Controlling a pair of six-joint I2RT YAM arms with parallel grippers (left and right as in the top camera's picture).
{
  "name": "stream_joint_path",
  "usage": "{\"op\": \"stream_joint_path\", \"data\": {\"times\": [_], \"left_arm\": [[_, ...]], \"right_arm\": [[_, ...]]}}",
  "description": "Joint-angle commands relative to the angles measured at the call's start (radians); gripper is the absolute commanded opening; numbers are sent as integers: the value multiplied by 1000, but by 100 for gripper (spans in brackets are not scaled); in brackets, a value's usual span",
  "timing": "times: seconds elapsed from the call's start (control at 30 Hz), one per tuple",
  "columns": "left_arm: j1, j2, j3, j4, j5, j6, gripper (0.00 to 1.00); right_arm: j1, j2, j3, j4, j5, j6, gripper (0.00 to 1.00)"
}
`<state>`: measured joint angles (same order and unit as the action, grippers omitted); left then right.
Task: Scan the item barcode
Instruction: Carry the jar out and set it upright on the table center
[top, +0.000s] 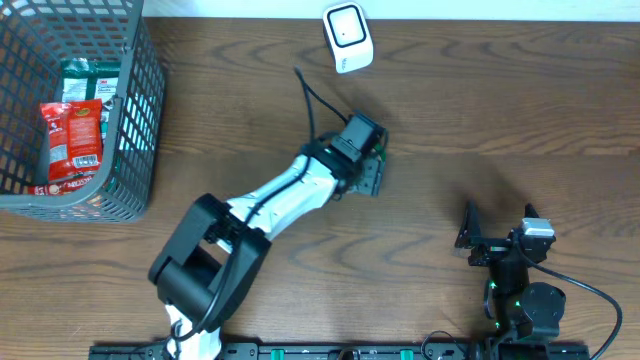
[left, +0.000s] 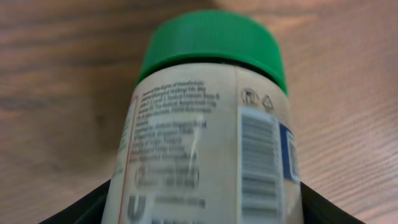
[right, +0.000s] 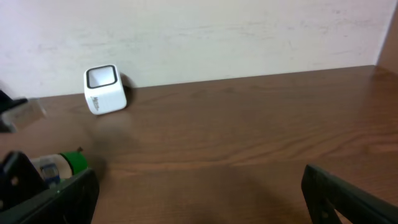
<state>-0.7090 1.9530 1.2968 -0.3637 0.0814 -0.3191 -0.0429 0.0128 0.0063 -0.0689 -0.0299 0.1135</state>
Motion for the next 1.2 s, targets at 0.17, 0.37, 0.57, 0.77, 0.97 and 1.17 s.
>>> {"op": "stream_joint_path", "data": {"times": [0.17,0.37,0.57,0.77,0.97,1.17], "left_arm": [[-29,2,9,-69,-22,-15,85],[-29,-39,11,-86,-22,11,89],[-29,-101,11,-59,-23,11,94],[-29,-107,11,-26,-24,76,94],[-29,-100,11,-17,-109,75,94],[-32,-65,8,-35,-71,75,94]], "right_arm": [[1,-2,-1,-4,2,-6,99],[1,-2,-1,-4,2,-6,99],[1,-2,-1,-4,2,-6,99],[1,-2,-1,-4,2,-6,99],[1,-2,-1,-4,2,-6,99],[1,-2,-1,-4,2,-6,99]]}}
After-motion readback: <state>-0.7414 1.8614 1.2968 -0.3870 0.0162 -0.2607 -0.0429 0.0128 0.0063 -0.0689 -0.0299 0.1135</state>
